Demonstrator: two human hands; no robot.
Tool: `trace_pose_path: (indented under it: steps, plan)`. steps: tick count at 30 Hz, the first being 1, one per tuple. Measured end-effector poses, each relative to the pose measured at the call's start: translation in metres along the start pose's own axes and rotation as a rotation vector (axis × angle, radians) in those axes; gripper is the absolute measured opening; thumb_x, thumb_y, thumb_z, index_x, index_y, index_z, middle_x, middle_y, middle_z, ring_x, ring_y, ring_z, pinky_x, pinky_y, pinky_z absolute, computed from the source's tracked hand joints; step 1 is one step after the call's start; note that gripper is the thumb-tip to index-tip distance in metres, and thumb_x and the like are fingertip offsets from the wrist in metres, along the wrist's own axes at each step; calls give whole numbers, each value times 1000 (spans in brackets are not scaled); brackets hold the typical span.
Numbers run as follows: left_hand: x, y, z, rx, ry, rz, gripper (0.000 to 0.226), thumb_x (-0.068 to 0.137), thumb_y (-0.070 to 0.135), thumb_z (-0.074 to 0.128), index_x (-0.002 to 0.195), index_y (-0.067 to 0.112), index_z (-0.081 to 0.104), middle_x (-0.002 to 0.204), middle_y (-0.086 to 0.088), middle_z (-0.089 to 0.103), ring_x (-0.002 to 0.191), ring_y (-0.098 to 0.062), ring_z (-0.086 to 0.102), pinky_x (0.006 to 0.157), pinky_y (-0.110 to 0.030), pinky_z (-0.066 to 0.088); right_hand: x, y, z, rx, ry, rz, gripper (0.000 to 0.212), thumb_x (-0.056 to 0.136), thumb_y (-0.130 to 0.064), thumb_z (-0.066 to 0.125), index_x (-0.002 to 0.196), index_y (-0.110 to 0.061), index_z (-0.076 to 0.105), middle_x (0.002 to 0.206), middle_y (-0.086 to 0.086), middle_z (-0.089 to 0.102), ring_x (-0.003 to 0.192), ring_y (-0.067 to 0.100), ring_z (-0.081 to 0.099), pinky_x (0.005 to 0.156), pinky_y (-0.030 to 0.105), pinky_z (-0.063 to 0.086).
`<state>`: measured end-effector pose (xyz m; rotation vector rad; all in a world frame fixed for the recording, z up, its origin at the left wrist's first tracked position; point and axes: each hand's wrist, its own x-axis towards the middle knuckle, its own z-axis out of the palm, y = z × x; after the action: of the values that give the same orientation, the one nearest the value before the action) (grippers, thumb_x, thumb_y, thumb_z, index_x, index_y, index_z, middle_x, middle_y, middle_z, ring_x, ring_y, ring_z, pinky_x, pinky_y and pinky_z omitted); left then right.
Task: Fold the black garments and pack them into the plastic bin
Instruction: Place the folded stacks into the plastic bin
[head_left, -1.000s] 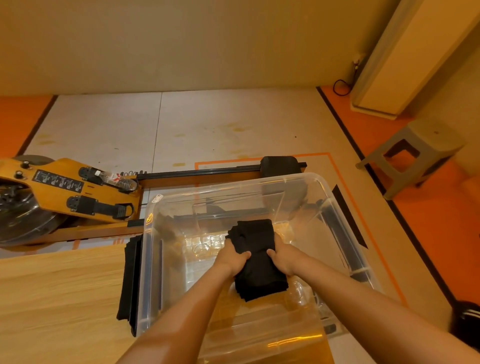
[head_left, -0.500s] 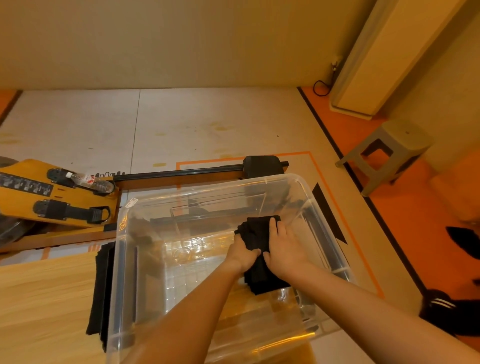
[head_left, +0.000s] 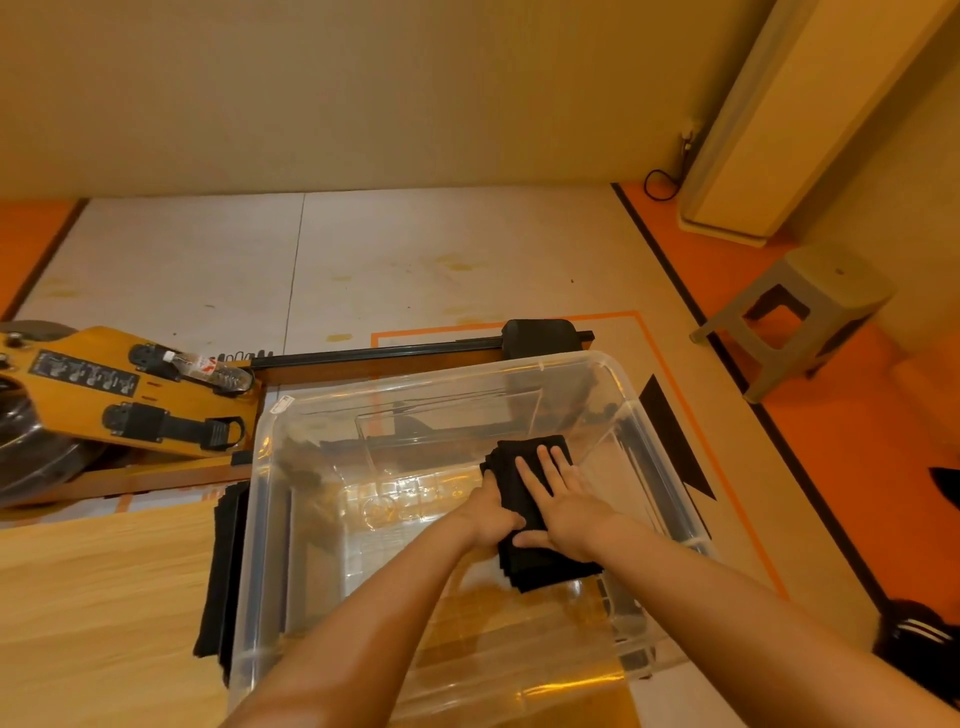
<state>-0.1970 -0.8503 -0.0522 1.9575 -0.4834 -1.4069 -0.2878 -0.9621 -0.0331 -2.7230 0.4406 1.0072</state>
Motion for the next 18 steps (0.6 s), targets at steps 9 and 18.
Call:
trace_pose_path:
  steps: [9, 18]
  plan:
    - [-88, 35, -22, 249, 172, 183, 64, 99, 24, 50, 153, 14, 17, 158, -7, 23, 142, -20, 26, 106, -24, 28, -57, -18, -35, 24, 475, -54, 73, 99, -52, 32, 153, -19, -7, 160, 4, -17, 144, 21, -24, 115, 37, -14]
    - [-195, -5, -68, 359, 888, 584, 58, 96, 30, 54, 149, 28, 28, 150, 10, 31, 140, -4, 21, 116, -30, 23, -105, -103, -67, 177, 839, -266, 68, 91, -59, 10, 148, -28, -11, 154, -10, -23, 141, 8, -29, 115, 30, -19]
